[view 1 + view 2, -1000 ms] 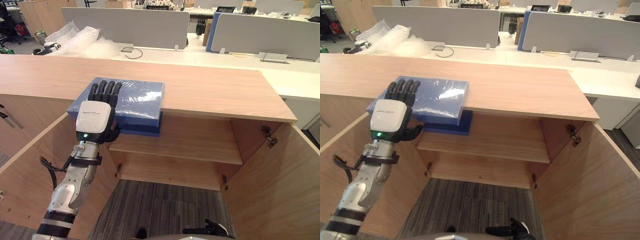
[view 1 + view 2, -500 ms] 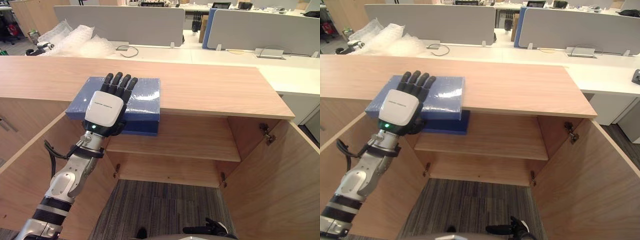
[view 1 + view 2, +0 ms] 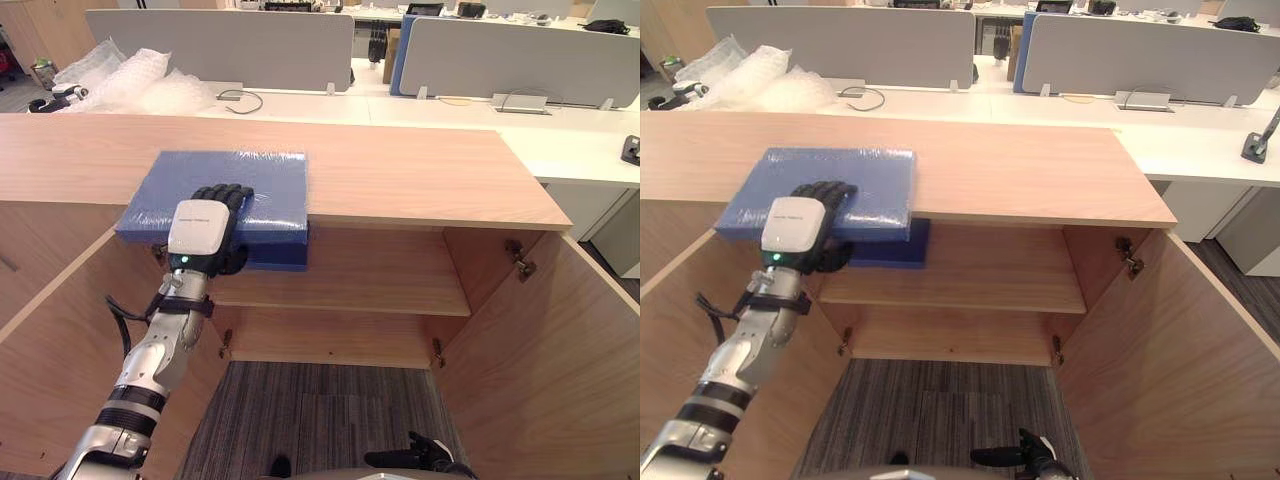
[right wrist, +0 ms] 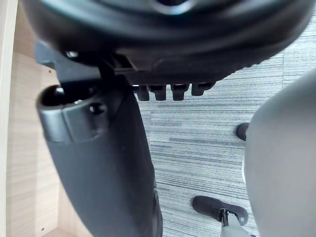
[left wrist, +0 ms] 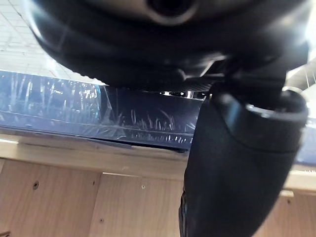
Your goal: Walk over to the cabinet, pick up the folder, carry it to the office cabinet, place the folder inside the office cabinet, then close the office cabinet door
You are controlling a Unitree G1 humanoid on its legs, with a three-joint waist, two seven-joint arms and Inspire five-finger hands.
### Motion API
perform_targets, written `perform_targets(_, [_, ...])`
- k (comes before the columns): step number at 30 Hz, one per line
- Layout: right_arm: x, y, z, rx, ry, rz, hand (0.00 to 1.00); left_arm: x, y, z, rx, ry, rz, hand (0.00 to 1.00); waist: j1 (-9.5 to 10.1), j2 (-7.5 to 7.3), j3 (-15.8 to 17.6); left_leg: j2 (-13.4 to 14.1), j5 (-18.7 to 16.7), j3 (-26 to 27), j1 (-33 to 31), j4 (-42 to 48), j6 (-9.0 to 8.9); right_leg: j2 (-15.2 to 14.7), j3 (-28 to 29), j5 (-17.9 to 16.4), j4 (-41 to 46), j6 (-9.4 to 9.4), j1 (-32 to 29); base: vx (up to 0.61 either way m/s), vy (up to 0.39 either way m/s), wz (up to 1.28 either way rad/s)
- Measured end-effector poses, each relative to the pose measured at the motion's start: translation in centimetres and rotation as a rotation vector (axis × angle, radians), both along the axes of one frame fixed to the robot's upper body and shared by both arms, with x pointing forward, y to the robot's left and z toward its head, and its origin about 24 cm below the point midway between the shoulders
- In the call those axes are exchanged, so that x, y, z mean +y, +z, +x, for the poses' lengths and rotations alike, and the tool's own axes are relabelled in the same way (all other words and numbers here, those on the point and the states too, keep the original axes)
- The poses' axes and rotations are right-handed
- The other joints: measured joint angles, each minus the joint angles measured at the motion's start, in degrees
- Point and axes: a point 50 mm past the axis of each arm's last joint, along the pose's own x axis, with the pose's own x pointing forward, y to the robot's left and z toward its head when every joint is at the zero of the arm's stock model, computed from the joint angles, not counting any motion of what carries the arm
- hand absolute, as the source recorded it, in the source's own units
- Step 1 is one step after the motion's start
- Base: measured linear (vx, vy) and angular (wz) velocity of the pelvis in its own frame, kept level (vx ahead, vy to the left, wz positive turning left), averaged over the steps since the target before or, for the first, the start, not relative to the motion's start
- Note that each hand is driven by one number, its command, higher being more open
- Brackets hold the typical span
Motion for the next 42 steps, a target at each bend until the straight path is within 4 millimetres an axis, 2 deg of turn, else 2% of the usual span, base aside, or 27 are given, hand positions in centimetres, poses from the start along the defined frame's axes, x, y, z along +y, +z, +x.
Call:
perform_targets(3, [0.0,0.0,0.1,-0.003,0.012,-0.005,1.0,0.2,0.7,0.3,-0.055,0.019,-0.008,0.0,-0.26,-0.04,0.0,0.0,-0.1,0.4,0.1,0.0,0.27,0.0,0.4,0.0,-0.1,0.0,0.0,0.01,0.005,-0.07])
perform_targets(8, [0.0,0.1,0.3,-0.005,0.014,-0.005,1.0,0.4,3.0,1.0,-0.161,0.036,0.023,0.0,-0.67,0.08,0.1,-0.2,-0.3,1.1,0.5,0.0,0.49,-0.1,0.8,0.0,-0.1,0.03,0.1,0.01,0.001,-0.05])
perform_targets(18, [0.0,0.1,0.4,-0.007,0.015,-0.006,1.0,0.0,3.4,0.9,-0.183,0.03,0.017,0.0,-1.21,0.25,0.2,-0.1,-0.3,1.1,0.8,0.0,0.5,-0.1,0.7,0.0,0.4,0.04,0.2,-0.01,0.005,0.0])
perform_targets(20, [0.0,0.1,0.4,-0.007,0.015,-0.006,1.0,-0.7,3.9,0.2,-0.202,0.004,0.014,0.0,-1.21,0.24,0.3,-0.1,-0.4,1.0,0.8,0.0,0.52,-0.1,0.6,0.0,0.5,0.05,0.1,-0.02,0.007,0.0])
perform_targets(22, [0.0,0.1,0.3,-0.003,0.014,-0.007,1.0,-2.3,4.3,-1.1,-0.236,-0.069,0.006,0.0,-1.1,0.28,0.4,-0.2,-0.3,0.9,0.7,0.0,0.55,-0.3,0.6,0.0,0.5,0.06,0.1,-0.01,0.012,0.04])
perform_targets(26, [-0.2,-0.1,0.0,0.01,0.01,-0.013,1.0,-6.4,6.1,-3.7,-0.363,-0.253,-0.09,0.0,-0.56,0.47,0.3,-0.1,-0.1,0.7,0.3,0.1,0.78,-0.3,0.7,0.2,1.0,-0.15,-0.5,0.0,0.0,0.0])
perform_targets(30, [-0.7,0.0,0.0,0.002,-0.034,-0.025,1.0,-7.7,7.4,-5.4,-0.444,-0.33,-0.141,0.0,-0.9,1.63,-0.4,0.1,0.0,0.9,0.2,0.1,0.85,0.0,1.1,0.3,1.5,-0.38,-0.9,-0.01,0.003,-0.02])
perform_targets(33, [-1.3,0.1,-0.5,-0.023,-0.129,-0.023,1.0,-7.8,8.0,-6.8,-0.494,-0.343,-0.227,0.0,-0.85,2.18,-0.8,0.3,0.0,1.0,0.1,0.0,0.84,0.0,1.4,0.5,1.6,-0.58,-1.2,-0.04,0.012,-0.03])
perform_targets(36, [-1.6,1.2,-0.3,-0.146,-0.242,-0.019,1.0,-6.6,8.7,-8.6,-0.61,-0.277,-0.423,0.0,-1.22,2.66,-1.0,0.5,0.4,1.1,-0.5,0.1,0.94,0.5,1.6,0.6,1.6,-0.81,-1.8,-0.02,0.001,-0.03])
perform_targets(38, [-1.6,2.6,0.7,-0.259,-0.308,-0.011,1.0,-5.4,9.3,-9.5,-0.695,-0.211,-0.517,0.0,-1.73,2.81,-1.1,0.7,0.5,1.1,-0.4,0.1,0.97,0.6,1.6,0.6,1.8,-0.87,-1.9,-0.04,-0.016,-0.01])
perform_targets(40, [-1.4,5.6,3.2,-0.458,-0.394,-0.023,1.0,-4.0,10.0,-11.4,-0.836,-0.143,-0.651,0.0,-2.6,2.94,-1.1,0.8,0.5,1.2,-0.5,0.1,1.01,0.6,1.7,0.6,2.1,-1.04,-2.2,-0.05,0.01,-0.03])
perform_targets(41, [-1.4,6.4,3.8,-0.505,-0.41,-0.026,1.0,-3.8,10.2,-11.9,-0.868,-0.133,-0.675,0.0,-2.62,2.92,-1.1,0.8,0.5,1.3,-0.5,0.1,1.01,0.6,1.8,0.6,2.1,-1.06,-2.3,-0.07,0.023,-0.03])
perform_targets(42, [-1.4,8.1,5.0,-0.6,-0.439,-0.029,1.0,-3.5,10.5,-12.8,-0.932,-0.118,-0.713,0.0,-2.61,2.87,-1.1,0.8,0.5,1.3,-0.7,0.1,1.03,0.6,1.9,0.6,2.3,-1.08,-2.6,-0.07,0.025,-0.01])
